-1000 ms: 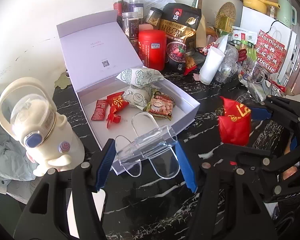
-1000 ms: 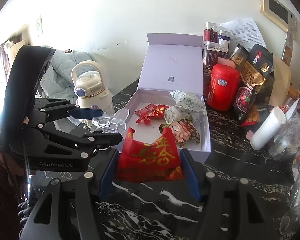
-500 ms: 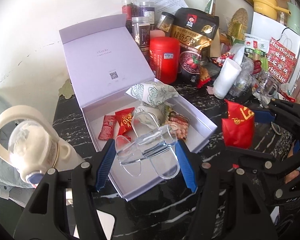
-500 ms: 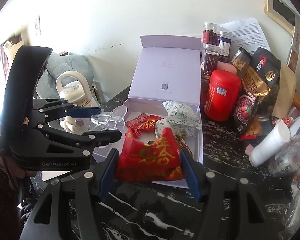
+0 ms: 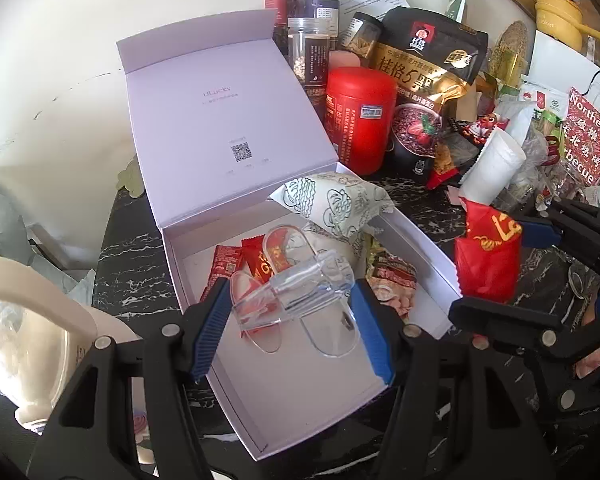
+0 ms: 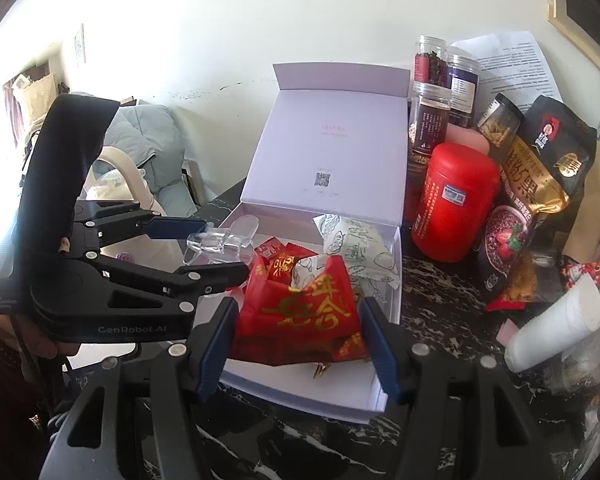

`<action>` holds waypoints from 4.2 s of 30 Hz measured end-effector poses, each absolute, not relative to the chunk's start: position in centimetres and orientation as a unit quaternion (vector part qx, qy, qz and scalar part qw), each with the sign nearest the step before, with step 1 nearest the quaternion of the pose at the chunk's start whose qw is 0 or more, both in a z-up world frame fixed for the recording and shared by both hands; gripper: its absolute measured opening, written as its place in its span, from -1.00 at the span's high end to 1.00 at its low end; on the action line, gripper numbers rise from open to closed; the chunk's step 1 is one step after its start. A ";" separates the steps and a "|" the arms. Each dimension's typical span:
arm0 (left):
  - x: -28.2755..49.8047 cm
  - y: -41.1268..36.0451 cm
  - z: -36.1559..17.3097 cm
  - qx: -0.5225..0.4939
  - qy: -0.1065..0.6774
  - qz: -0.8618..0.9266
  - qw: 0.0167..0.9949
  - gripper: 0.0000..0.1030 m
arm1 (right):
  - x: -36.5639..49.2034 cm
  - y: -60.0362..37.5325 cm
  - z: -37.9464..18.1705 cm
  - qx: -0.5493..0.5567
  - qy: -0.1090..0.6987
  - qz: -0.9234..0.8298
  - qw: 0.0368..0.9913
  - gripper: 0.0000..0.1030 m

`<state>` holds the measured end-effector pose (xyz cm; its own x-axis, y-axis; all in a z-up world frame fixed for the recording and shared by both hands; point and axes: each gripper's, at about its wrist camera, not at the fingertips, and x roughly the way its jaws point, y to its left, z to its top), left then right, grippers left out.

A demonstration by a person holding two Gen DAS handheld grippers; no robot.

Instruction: Organize objects

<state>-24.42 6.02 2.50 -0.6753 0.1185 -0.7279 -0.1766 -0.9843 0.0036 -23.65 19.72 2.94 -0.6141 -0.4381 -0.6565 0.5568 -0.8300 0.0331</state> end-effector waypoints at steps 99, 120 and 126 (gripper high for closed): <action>-25.6 7.1 -2.1 -0.459 0.063 0.884 0.067 -0.72 | -24.7 21.5 -0.9 0.372 0.079 -0.896 0.230 -0.47; -18.8 7.2 5.0 -0.386 0.052 0.919 0.053 -0.74 | -17.7 23.6 5.6 0.318 0.057 -0.929 0.180 -0.56; -16.4 6.7 6.8 -0.363 0.048 0.929 0.046 -0.74 | -15.4 23.3 6.9 0.315 0.060 -0.930 0.178 -0.57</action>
